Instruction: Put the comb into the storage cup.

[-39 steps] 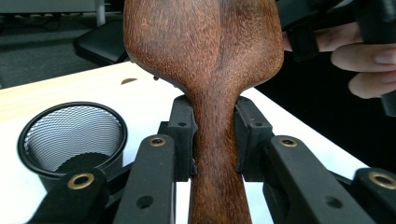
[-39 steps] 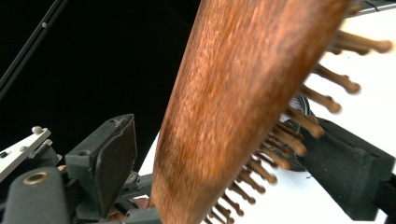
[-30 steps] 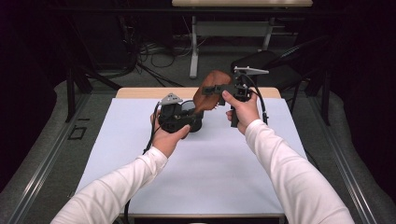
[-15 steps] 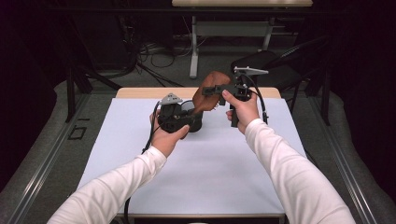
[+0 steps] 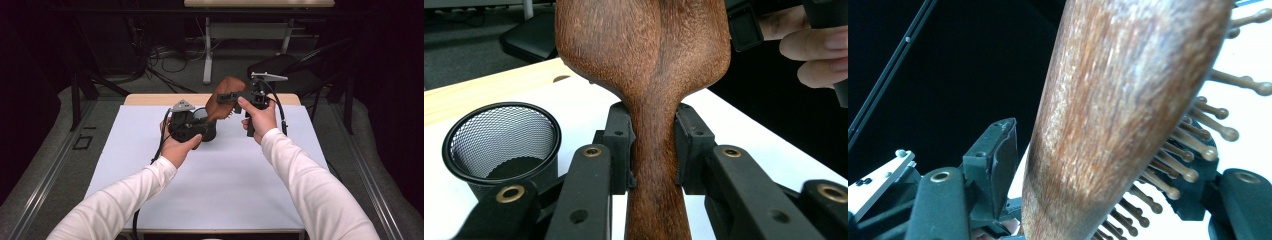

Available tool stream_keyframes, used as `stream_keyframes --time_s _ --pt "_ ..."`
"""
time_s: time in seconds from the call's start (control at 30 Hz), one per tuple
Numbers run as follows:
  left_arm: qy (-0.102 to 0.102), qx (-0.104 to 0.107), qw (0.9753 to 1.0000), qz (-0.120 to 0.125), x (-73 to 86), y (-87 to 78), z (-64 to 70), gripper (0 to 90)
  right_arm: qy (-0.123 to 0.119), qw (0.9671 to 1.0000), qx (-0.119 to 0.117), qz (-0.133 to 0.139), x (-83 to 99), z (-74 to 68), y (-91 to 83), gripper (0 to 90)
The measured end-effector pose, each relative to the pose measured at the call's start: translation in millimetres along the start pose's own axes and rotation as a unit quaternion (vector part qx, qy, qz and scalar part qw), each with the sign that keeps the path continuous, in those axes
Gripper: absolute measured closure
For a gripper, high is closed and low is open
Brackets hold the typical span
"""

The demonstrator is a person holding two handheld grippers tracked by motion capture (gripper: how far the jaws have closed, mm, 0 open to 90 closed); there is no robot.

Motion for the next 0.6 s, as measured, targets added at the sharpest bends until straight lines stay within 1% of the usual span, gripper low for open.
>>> stream_keyframes --time_s 0.1,0.2,0.3,0.4,0.6 --pt "-0.001 0.001 1.0000 -0.001 0.0 0.1 0.0 71.9 -0.002 1.0000 0.000 0.002 -0.6 0.6 -0.6 33.9" --pt "0.000 0.001 1.0000 -0.001 0.1 0.1 0.3 71.9 0.006 0.9999 -0.002 0.008 -1.4 1.5 -1.4 37.7" --pt "0.000 0.000 1.0000 -0.001 0.6 0.5 0.3 71.9 0.011 0.9999 -0.007 0.010 -1.3 2.6 -1.8 38.4" --pt "0.002 -0.001 1.0000 -0.003 1.7 1.3 -0.4 71.9 0.011 0.9999 -0.006 0.011 -0.8 3.6 -1.6 38.9" --pt "0.004 -0.001 0.9999 -0.010 5.5 3.0 -1.0 71.9 0.025 0.9993 -0.022 0.015 0.1 4.8 -2.4 42.9"
Point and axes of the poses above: each handheld gripper's, and its own axes: y roughly forward along the jaws, x roughly out of its underside, z roughly to its right, the point moved 10 cm from there along y, roughly forward along the jaws, and after that the axes turned 5 degrees about -x, right-handed, at the moved point
